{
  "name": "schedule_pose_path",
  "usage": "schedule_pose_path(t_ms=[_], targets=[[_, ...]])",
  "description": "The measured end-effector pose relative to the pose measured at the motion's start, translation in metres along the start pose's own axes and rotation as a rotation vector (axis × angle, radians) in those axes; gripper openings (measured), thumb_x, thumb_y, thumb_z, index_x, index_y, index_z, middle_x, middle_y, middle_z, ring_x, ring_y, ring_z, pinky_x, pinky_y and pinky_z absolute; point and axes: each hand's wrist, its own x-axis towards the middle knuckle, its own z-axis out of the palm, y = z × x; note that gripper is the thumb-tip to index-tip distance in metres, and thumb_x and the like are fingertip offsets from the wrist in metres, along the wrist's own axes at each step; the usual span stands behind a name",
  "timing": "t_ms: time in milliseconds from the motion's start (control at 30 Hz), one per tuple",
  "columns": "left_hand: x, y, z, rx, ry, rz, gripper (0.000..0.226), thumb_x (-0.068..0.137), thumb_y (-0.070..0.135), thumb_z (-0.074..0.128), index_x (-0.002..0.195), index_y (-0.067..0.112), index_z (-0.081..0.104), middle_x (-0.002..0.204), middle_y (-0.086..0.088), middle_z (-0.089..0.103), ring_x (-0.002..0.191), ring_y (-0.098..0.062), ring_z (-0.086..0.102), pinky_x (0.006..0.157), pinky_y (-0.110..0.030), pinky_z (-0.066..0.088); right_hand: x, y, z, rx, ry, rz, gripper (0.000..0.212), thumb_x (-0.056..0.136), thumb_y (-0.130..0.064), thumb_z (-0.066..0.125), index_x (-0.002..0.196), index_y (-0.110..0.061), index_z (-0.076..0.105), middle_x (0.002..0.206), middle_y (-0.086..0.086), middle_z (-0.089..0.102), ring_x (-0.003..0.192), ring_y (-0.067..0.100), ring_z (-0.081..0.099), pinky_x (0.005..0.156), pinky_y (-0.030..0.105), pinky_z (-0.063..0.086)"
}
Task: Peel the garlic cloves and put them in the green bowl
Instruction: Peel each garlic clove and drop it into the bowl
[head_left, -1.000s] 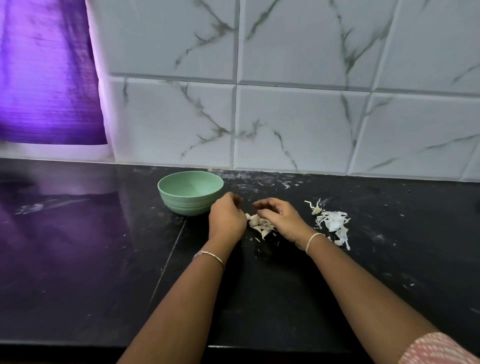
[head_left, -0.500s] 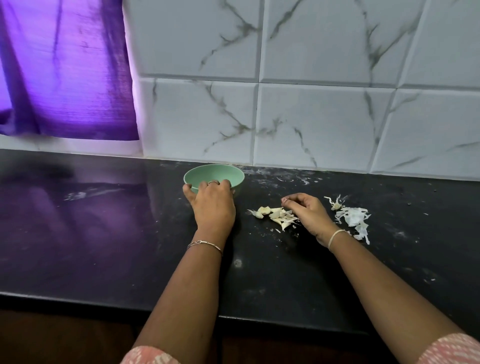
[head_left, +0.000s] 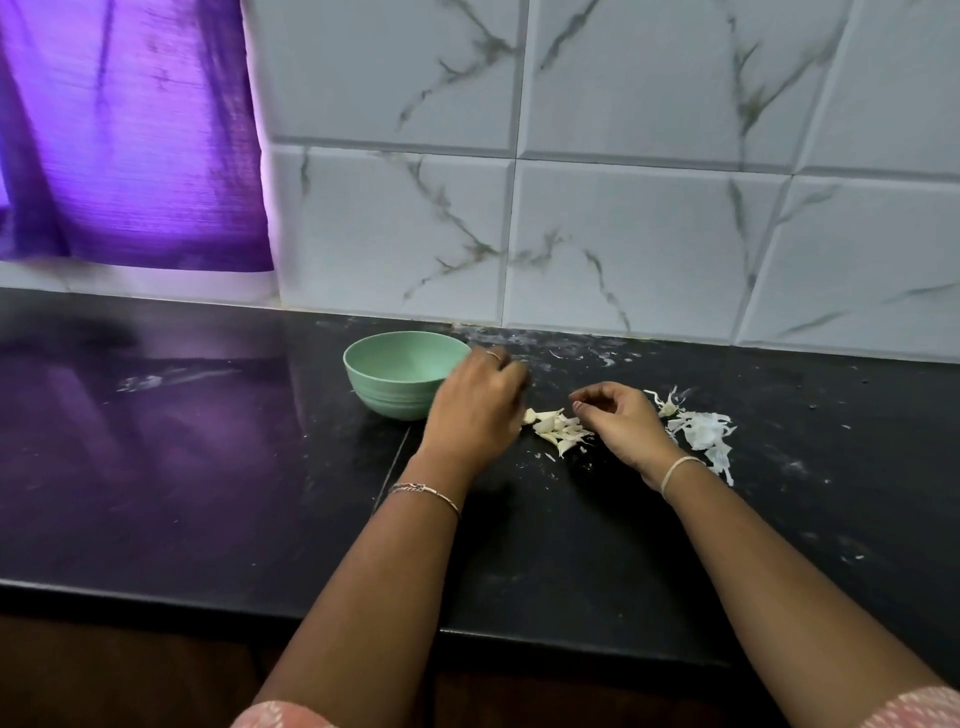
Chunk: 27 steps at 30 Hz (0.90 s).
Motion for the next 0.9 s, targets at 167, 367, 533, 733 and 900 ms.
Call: schedule_pose_path(t_ms=[167, 367, 533, 733, 900], targets=[[-0.005, 0.010, 0.017, -0.016, -0.361, -0.076, 0.025, 0.092, 0.021, 0.056, 0.114, 0.011, 0.056, 0.118, -0.009, 0.049, 0.114, -0.027, 0.046, 0.090, -0.041, 0.048, -0.004, -0.008, -0.027, -0.006, -0.170, 0.027, 0.054, 0.066, -0.030, 0.087, 0.112, -0.019, 0.063, 0.104, 0.002, 0.064, 0.092, 0.013, 0.063, 0.087, 0.029, 0.053], [-0.005, 0.000, 0.020, -0.022, -0.472, -0.200, 0.028, 0.094, 0.021, 0.052, 0.119, 0.009, 0.055, 0.118, -0.013, 0.053, 0.111, -0.031, 0.052, 0.093, -0.043, 0.047, -0.009, -0.011, -0.030, -0.186, -0.324, 0.001, 0.057, 0.058, -0.019, 0.093, 0.107, -0.023, 0.065, 0.098, 0.002, 0.067, 0.079, 0.009, 0.057, 0.080, 0.026, 0.053], [-0.004, -0.003, 0.023, -0.017, -0.468, -0.244, 0.019, 0.092, 0.013, 0.053, 0.110, 0.011, 0.061, 0.110, -0.010, 0.058, 0.104, -0.030, 0.057, 0.084, -0.042, 0.050, -0.005, -0.010, -0.008, -0.386, -0.193, -0.151, 0.028, 0.073, -0.026, 0.085, 0.093, -0.026, 0.065, 0.077, -0.010, 0.062, 0.063, 0.006, 0.053, 0.066, 0.019, 0.046], [-0.003, -0.006, 0.022, -0.042, -0.424, -0.269, 0.025, 0.089, 0.003, 0.050, 0.111, 0.011, 0.059, 0.109, -0.010, 0.059, 0.102, -0.030, 0.058, 0.084, -0.041, 0.049, -0.002, -0.007, 0.000, -0.499, -0.121, -0.226, 0.017, 0.083, -0.015, 0.072, 0.098, -0.023, 0.071, 0.074, -0.007, 0.057, 0.065, 0.008, 0.053, 0.068, 0.022, 0.041], [0.000, -0.002, 0.028, -0.135, -0.324, -0.237, 0.023, 0.089, 0.011, 0.054, 0.110, 0.007, 0.064, 0.112, -0.012, 0.055, 0.107, -0.031, 0.054, 0.090, -0.041, 0.046, -0.001, -0.008, -0.001, -0.469, -0.094, -0.260, 0.027, 0.089, -0.002, 0.057, 0.103, -0.021, 0.070, 0.097, -0.003, 0.064, 0.080, 0.009, 0.059, 0.081, 0.023, 0.047]])
